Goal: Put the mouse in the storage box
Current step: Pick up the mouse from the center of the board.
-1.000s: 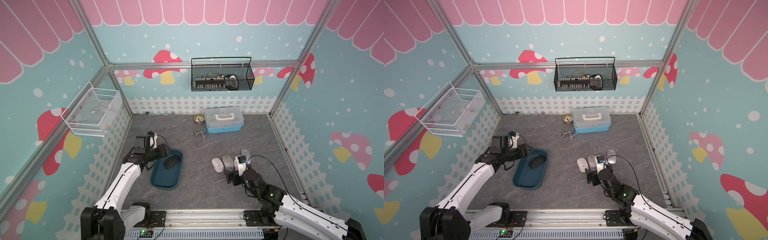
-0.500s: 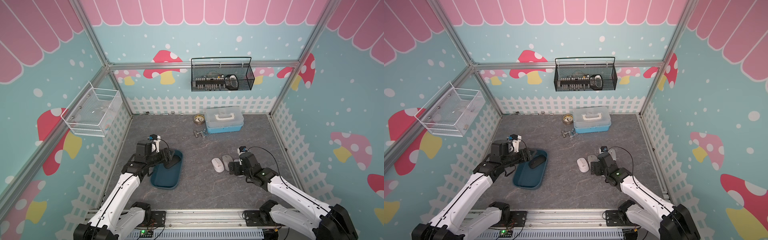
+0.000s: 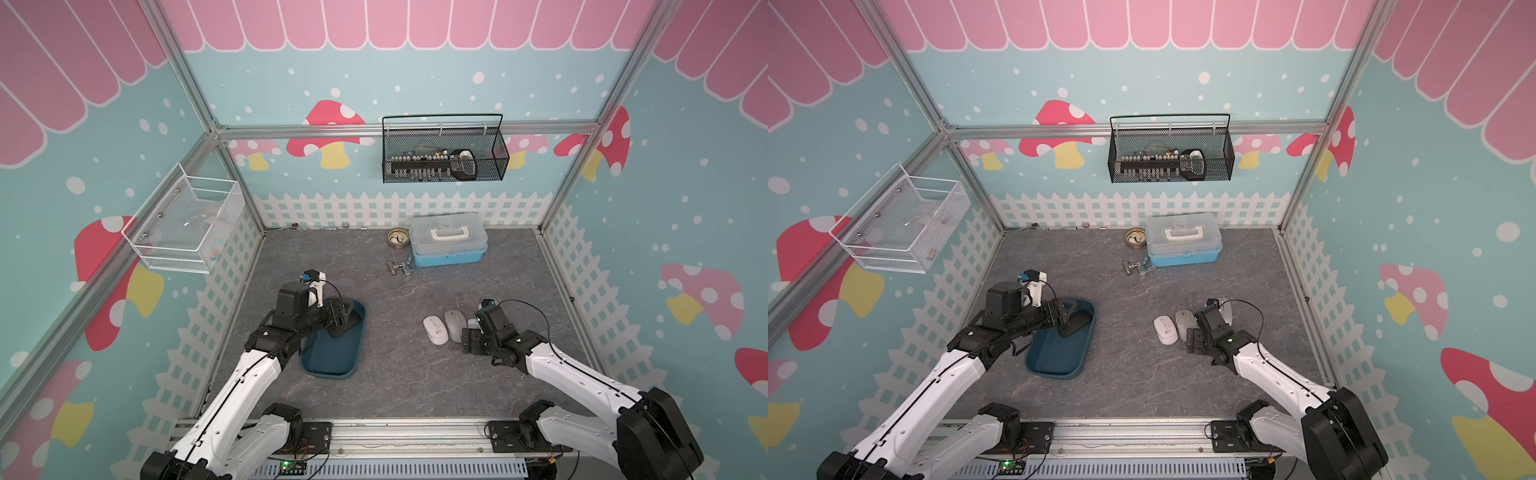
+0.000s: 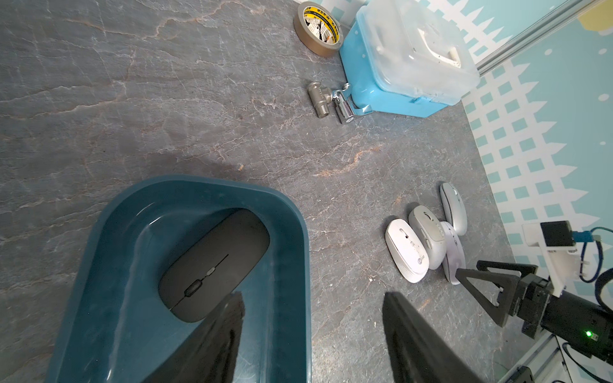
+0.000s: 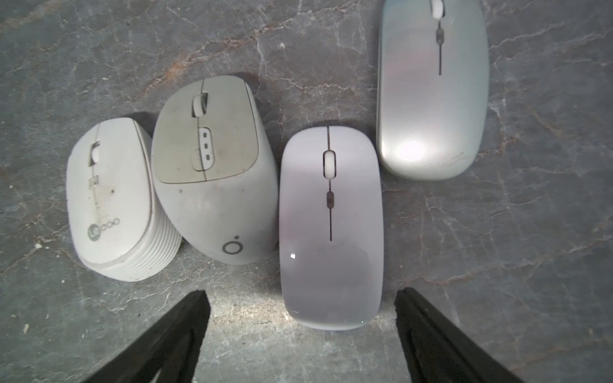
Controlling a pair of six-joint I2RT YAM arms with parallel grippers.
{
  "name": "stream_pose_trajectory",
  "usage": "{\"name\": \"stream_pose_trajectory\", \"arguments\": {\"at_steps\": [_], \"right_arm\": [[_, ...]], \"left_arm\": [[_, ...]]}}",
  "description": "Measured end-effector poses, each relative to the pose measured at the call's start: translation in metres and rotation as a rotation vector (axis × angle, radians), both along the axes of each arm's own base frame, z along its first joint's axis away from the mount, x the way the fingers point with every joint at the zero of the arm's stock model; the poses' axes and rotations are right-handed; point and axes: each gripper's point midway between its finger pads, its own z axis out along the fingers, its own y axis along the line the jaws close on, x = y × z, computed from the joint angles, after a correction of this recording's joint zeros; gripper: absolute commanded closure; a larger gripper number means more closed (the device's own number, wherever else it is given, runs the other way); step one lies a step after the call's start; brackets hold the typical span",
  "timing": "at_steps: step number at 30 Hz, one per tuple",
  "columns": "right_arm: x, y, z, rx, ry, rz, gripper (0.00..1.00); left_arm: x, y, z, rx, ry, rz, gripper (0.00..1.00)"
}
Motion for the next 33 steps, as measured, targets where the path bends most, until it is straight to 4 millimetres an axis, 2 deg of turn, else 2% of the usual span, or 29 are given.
{"name": "stream_pose_trajectory", "arguments": {"at_steps": [8,16,27,33], "right_arm": [[-0.01,-0.008,-0.022,-0.046,0.092,-0.039,0.09],[-0.011,-0.016,-0.036,-0.087,0.151,-0.07,0.13],[0.021,-0.008,-0.036,-0.081,0.147,-0.06,0.15],[0.036,-0.009,-0.037,-0.07,0.14,-0.035,0.26]], "left_arm": [[-0.002,-0.003,0.003,0.0,-0.009,-0.008,0.29],[-0.003,-0.006,0.002,0.0,-0.009,-0.017,0.29],[-0.003,-0.006,0.002,0.004,-0.01,-0.018,0.29],[-0.003,-0.007,0.002,0.004,-0.01,-0.019,0.29]]}}
